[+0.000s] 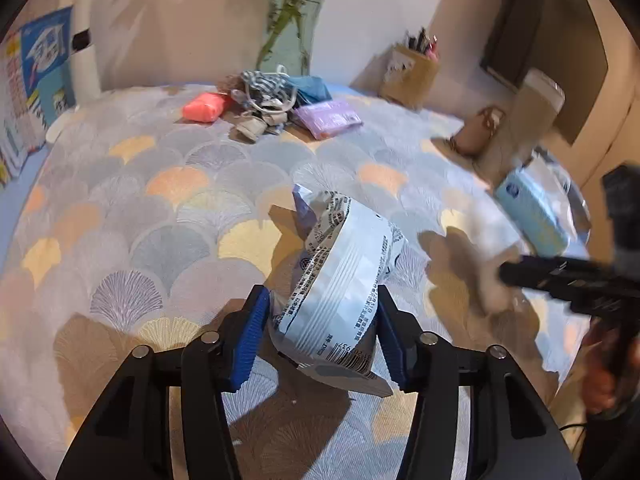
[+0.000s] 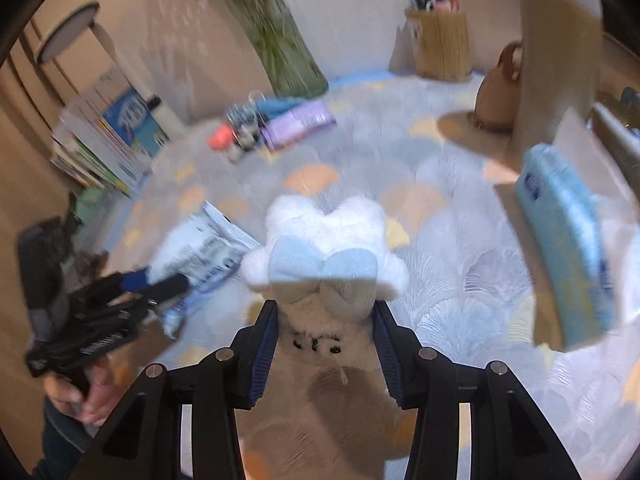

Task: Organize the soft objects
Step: 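Carry the snack bag and white plush toy over to the glass bowl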

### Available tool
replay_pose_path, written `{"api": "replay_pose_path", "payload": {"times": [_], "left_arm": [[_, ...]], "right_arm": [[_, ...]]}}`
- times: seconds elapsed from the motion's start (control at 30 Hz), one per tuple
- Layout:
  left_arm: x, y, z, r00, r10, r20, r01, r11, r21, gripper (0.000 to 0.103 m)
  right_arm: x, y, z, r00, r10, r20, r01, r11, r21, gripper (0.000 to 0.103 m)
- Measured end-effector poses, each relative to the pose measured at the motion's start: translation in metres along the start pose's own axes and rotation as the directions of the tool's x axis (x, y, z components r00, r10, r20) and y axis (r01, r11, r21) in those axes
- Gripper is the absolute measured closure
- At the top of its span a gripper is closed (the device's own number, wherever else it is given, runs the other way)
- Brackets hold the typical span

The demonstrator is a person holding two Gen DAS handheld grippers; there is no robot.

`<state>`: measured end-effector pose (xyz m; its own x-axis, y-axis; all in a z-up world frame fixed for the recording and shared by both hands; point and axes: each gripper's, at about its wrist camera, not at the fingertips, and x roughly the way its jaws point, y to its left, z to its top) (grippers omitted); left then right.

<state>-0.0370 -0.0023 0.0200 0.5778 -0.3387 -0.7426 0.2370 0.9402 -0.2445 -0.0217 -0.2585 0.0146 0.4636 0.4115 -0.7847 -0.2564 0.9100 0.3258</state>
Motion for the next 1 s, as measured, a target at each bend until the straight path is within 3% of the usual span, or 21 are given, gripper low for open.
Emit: {"api": "replay_pose_path", "payload": {"times": [0.03, 0.1, 0.17, 0.37, 0.6, 0.63, 0.7, 0.73, 0.77, 0.8, 0.9, 1.0], "left_arm": [[0.0, 0.004, 0.0, 1.0, -0.016, -0.001, 0.016, 1.0, -0.018, 0.047], [0.003, 0.01, -0.004, 0.999, -0.035, -0.016, 0.034, 0.998, -0.055, 0.017], [0.005, 0.016, -0.007, 0.999, -0.05, -0.015, 0.049, 0.996, -0.08, 0.016], [0.002, 0.017, -0.008, 0.999, -0.031, 0.022, 0.033, 0.995, -0.096, 0.016], [-0.001, -0.016, -0.004, 0.997, 0.068, 0.042, -0.07, 0.995, 0.064, 0.017], [0.001, -0.022, -0.004, 0.995, 0.095, 0.039, -0.099, 0.991, 0.088, 0.018], [0.009, -0.032, -0.005, 0.989, 0.149, 0.009, -0.149, 0.977, 0.152, 0.059], [0.012, -0.036, -0.006, 0.986, 0.166, 0.002, -0.163, 0.971, 0.174, 0.059], [0.01, -0.037, -0.005, 0.986, 0.169, 0.012, -0.168, 0.97, 0.174, 0.06], [0.009, -0.037, -0.004, 0.988, 0.152, 0.008, -0.152, 0.975, 0.164, 0.061], [-0.011, -0.044, -0.004, 0.997, 0.058, 0.055, -0.066, 0.987, 0.145, 0.061], [-0.028, -0.061, 0.002, 0.995, 0.014, 0.098, -0.029, 0.988, 0.151, 0.061]], "right_arm": [[0.007, -0.002, 0.0, 1.0, -0.002, -0.001, 0.002, 1.0, -0.007, 0.057], [0.016, -0.005, 0.0, 1.0, 0.0, 0.004, 0.0, 1.0, -0.014, 0.044], [0.02, -0.011, 0.0, 1.0, 0.009, 0.019, -0.009, 1.0, -0.002, 0.032], [0.019, -0.024, -0.007, 0.991, 0.107, 0.077, -0.11, 0.994, 0.028, 0.018], [0.023, -0.003, -0.004, 0.999, 0.034, 0.041, -0.033, 0.999, -0.025, 0.009], [0.024, 0.0, -0.004, 0.999, 0.027, 0.039, -0.026, 0.999, -0.031, 0.009], [0.027, 0.004, -0.004, 0.999, -0.005, 0.043, 0.007, 0.999, -0.046, 0.011], [0.028, 0.007, -0.005, 0.998, -0.043, 0.053, 0.047, 0.997, -0.061, 0.023], [0.029, 0.009, -0.006, 0.996, -0.067, 0.059, 0.071, 0.995, -0.072, 0.046], [0.028, 0.011, -0.007, 0.994, -0.084, 0.065, 0.09, 0.991, -0.095, 0.053], [0.017, 0.008, -0.01, 0.996, -0.038, 0.083, 0.045, 0.995, -0.087, 0.055], [-0.008, 0.002, -0.009, 0.991, -0.017, 0.133, 0.026, 0.998, -0.066, 0.055]]}}
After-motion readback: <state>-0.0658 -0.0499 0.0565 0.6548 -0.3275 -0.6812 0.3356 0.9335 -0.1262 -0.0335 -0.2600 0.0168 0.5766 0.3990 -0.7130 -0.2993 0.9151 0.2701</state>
